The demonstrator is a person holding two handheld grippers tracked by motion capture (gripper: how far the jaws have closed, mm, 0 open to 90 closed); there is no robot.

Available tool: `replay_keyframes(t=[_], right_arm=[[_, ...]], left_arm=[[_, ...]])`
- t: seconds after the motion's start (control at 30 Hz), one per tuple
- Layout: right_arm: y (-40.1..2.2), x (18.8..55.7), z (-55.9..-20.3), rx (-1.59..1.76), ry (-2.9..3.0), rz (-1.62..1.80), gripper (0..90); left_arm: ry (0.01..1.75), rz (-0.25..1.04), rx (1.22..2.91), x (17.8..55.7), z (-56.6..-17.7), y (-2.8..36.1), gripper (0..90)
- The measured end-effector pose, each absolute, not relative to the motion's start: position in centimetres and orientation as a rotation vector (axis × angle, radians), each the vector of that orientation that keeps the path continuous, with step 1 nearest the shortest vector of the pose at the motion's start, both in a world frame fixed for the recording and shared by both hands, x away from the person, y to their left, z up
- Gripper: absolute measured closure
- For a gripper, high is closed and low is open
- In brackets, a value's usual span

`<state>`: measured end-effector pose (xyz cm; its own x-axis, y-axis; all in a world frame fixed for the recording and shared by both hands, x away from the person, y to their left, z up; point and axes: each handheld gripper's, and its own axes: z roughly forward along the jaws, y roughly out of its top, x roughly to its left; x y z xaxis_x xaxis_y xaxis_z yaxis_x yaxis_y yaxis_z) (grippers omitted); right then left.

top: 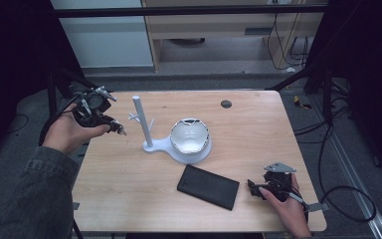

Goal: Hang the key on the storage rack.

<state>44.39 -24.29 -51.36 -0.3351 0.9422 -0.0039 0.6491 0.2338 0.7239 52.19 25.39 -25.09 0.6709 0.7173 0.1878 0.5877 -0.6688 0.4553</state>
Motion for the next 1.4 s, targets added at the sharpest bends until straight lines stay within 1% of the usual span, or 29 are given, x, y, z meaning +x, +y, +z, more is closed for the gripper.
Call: replay_keyframes(t=[0.63,1.4], right_arm=[[-24.3,44.4,-51.4,1.458,2.069,0.883,0.4],[-24.3,44.4,-51.4,1.458,2.069,0.883,0.4]], left_arm=[[1.046,0.505,2.525,53.1,-25.2,25.2,68.0],[1.034,0.508,2.546,54.1,-24.6,23.6,68.0]])
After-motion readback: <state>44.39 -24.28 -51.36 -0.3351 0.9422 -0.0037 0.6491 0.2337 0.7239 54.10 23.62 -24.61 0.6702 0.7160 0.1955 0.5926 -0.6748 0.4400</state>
